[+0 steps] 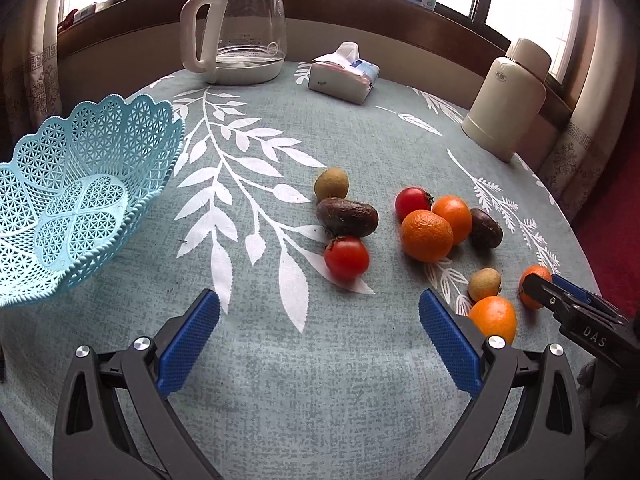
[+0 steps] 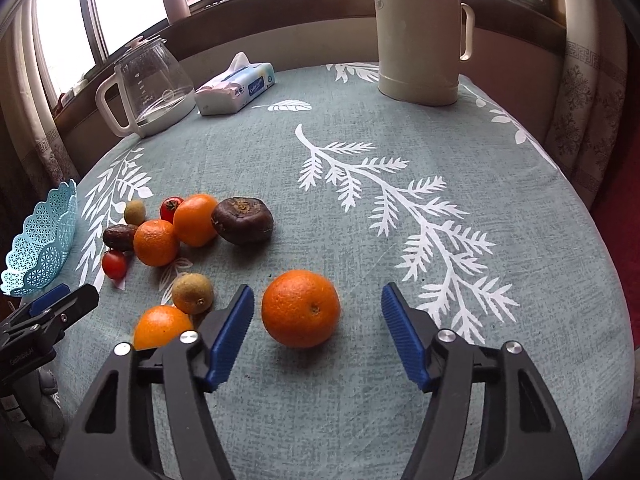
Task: Organize fruits
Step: 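Grasp the red tomato with the left tool while the right tool grasps the large orange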
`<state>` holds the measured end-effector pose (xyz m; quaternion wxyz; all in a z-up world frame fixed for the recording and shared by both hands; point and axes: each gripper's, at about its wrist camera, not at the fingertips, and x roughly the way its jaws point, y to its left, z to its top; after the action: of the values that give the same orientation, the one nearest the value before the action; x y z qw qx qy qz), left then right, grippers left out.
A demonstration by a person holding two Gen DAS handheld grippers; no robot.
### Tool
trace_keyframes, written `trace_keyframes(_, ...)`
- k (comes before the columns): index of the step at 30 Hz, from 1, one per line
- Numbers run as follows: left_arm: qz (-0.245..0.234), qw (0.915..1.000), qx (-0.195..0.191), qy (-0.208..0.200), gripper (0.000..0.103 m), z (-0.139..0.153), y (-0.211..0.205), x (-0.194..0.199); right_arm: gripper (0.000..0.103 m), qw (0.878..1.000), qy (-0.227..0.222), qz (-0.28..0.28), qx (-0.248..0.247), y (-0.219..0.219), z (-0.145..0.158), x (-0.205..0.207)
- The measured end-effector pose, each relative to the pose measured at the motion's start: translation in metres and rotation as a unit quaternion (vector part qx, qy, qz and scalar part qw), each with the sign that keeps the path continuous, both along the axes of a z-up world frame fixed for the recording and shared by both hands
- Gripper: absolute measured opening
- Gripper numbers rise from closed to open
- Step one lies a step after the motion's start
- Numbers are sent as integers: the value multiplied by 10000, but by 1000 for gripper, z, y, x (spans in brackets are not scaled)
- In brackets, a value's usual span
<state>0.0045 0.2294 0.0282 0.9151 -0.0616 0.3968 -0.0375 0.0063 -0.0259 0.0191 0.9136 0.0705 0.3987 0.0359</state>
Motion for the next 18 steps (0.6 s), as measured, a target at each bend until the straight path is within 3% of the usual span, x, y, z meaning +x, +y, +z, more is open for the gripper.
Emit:
trace_keyframes(4,-60,9999,108,-98,101,5,-5,11,57,10000,-12,37,-8,2,-1,1)
trace_keyframes(6,-122,9998,139,-104,94,5,-8,18,57,10000,-11,50,8,3,-2,2)
trace_keyframes(11,-263,9996,-96,85,63,-4,-9,33,57,10000,-5,70,7,4,-4,3)
trace_keyframes(15,-266,9996,-89,91,51,-11,-10,36,57,10000,-23,83,-36,6,-6,2)
trace_keyframes(16,-256,9996,-45,76,41,-11,-11,36,57,9999,-32,87,-52,6,-5,1)
trace_keyframes(18,-313,9995,-63,59,35,-11,-12,36,57,9999,-38,94,-72,7,-6,1)
